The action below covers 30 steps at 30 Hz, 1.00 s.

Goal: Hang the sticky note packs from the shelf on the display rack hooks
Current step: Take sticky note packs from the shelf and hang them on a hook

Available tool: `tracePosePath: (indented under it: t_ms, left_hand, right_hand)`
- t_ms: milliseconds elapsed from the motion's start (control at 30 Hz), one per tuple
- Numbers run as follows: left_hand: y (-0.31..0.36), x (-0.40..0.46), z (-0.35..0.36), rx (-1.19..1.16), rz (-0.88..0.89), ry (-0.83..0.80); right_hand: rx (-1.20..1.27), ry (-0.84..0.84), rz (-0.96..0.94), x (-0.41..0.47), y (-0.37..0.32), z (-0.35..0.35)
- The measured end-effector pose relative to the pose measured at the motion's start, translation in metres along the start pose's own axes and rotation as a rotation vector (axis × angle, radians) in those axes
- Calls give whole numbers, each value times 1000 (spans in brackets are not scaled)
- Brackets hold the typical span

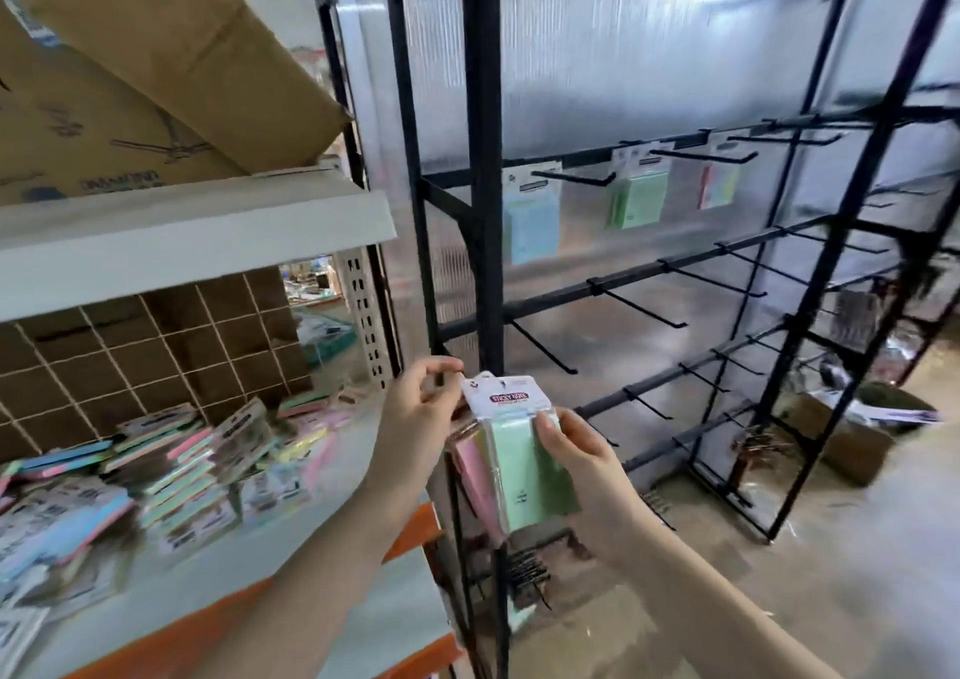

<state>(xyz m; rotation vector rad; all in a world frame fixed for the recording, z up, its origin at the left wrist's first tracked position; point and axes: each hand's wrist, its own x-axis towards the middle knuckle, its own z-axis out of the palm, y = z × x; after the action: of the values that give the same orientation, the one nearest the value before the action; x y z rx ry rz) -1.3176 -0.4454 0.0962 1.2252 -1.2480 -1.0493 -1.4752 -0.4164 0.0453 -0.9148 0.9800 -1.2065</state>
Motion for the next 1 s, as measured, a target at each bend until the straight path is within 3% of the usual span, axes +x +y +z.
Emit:
tracePosePath:
  t_ms: [133, 300, 500, 700, 833, 1000]
  left_hand:
    - [3, -14, 57, -108, -61, 46]
    - [15, -22, 108, -318, -229, -231]
    - [22, 0, 159, -369, -214, -280]
    - [20, 48, 224, -277, -171, -113]
    - [24, 98, 262, -186, -49, -26]
    - [41, 147, 282, -93, 306, -2]
  right_hand:
    - [88, 131, -97, -12, -22, -43]
    - [103, 260, -221, -20, -49, -81]
    - [62, 341, -294, -15, -70, -117]
    - [52, 388, -317, 6, -98, -167]
    - [9, 458, -360, 30, -134, -206]
    - [-208, 522, -458, 72, -185, -238]
